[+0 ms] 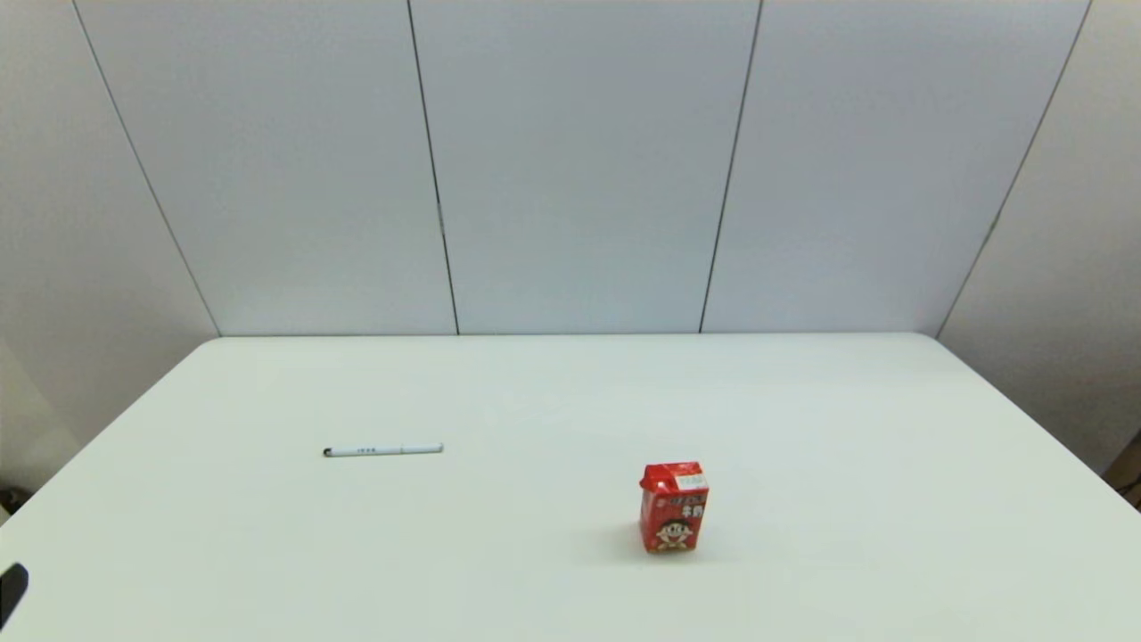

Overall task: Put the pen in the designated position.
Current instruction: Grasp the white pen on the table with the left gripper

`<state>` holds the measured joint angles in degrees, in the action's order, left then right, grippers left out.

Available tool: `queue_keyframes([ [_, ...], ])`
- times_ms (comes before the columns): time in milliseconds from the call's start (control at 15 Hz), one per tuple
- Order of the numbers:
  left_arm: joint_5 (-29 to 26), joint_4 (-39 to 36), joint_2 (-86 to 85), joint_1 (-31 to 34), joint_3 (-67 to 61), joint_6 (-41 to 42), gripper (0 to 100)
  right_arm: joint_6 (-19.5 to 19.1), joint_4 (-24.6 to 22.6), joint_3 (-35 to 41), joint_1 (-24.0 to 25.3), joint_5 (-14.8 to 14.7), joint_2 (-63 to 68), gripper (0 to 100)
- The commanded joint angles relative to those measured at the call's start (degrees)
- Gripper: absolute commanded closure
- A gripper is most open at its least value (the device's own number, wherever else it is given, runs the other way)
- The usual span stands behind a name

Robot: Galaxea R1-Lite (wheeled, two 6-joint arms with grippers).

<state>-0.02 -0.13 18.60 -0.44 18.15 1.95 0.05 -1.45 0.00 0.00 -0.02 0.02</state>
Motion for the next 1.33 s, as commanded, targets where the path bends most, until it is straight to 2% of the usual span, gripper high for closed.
queue_keyframes([
  [67, 0.0, 2.8, 19.9, -1.6, 18.1, 0.2, 0, 0.0, 0.0, 0.7, 0.0, 0.0, 0.0, 0],
  [333, 0.0, 3.6, 31.4, -2.5, 28.2, 1.2, 0, 0.0, 0.0, 0.7, 0.0, 0.0, 0.0, 0],
  [667, -0.1, 3.6, 45.6, -2.5, 38.4, 8.7, 0, 0.0, 0.0, 0.7, 0.0, 0.0, 0.0, 0],
  [800, -1.2, 3.6, 50.4, -2.8, 40.8, 14.1, 0, 0.0, 0.0, 0.7, 0.0, 0.0, 0.0, 0],
  [1133, -15.3, 5.1, 60.9, -2.7, 48.0, 27.0, 0, 0.0, 0.0, 0.7, 0.0, 0.0, 0.0, 0],
  [1333, -27.2, 7.7, 67.5, -2.7, 52.2, 35.6, 0, 0.0, 0.0, 0.7, 0.0, 0.0, 0.0, 0],
])
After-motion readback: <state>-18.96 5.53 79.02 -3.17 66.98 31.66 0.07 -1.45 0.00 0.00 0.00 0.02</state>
